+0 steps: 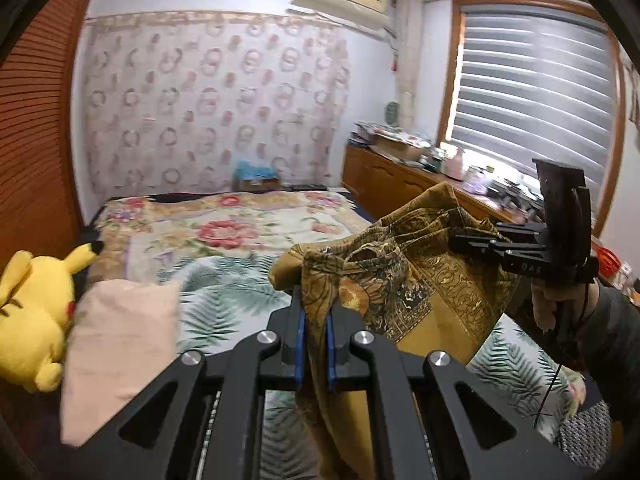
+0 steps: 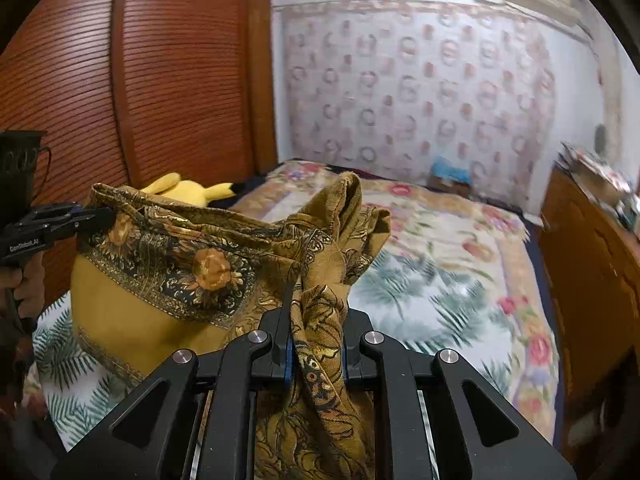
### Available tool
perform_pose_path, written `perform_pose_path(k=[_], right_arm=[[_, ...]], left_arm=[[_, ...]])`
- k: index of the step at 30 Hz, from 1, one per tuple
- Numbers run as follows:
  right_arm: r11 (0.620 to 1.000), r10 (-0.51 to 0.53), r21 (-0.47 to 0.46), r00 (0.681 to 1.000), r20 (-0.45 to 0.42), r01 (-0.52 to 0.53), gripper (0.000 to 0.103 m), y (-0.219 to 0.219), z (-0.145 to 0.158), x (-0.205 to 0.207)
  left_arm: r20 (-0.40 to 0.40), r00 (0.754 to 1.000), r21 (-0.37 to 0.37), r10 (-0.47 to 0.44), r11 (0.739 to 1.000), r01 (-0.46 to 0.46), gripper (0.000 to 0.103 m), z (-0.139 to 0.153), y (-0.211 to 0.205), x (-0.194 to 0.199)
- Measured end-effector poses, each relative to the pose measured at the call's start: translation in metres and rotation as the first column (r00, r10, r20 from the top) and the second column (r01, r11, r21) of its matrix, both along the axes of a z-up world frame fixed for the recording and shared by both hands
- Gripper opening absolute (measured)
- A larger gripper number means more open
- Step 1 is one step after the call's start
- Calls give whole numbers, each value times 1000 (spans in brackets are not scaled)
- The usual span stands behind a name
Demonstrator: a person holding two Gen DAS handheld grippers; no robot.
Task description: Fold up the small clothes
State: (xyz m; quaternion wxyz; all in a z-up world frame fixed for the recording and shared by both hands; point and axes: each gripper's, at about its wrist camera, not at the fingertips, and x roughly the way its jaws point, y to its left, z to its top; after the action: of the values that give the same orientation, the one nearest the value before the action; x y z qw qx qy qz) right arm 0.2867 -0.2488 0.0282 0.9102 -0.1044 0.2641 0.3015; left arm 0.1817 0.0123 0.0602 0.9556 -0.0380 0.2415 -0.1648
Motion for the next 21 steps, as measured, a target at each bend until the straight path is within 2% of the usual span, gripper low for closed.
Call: perform_pose_path(k=[7,11,21], right_arm=[[990,121,-74,992,44,-118,13,86,19,30],[983,159,-101,986,57,-153,12,116,24,40],[940,290,-218,952,96,-264,12,205,31,68]], left_arm=[[13,993,-18,115,993,-114,4,-1,60,-1],[15,985,-30,171,985,-171,4,-6,89,2],[-18,956,-74,292,953,-293,4,-40,140,0]])
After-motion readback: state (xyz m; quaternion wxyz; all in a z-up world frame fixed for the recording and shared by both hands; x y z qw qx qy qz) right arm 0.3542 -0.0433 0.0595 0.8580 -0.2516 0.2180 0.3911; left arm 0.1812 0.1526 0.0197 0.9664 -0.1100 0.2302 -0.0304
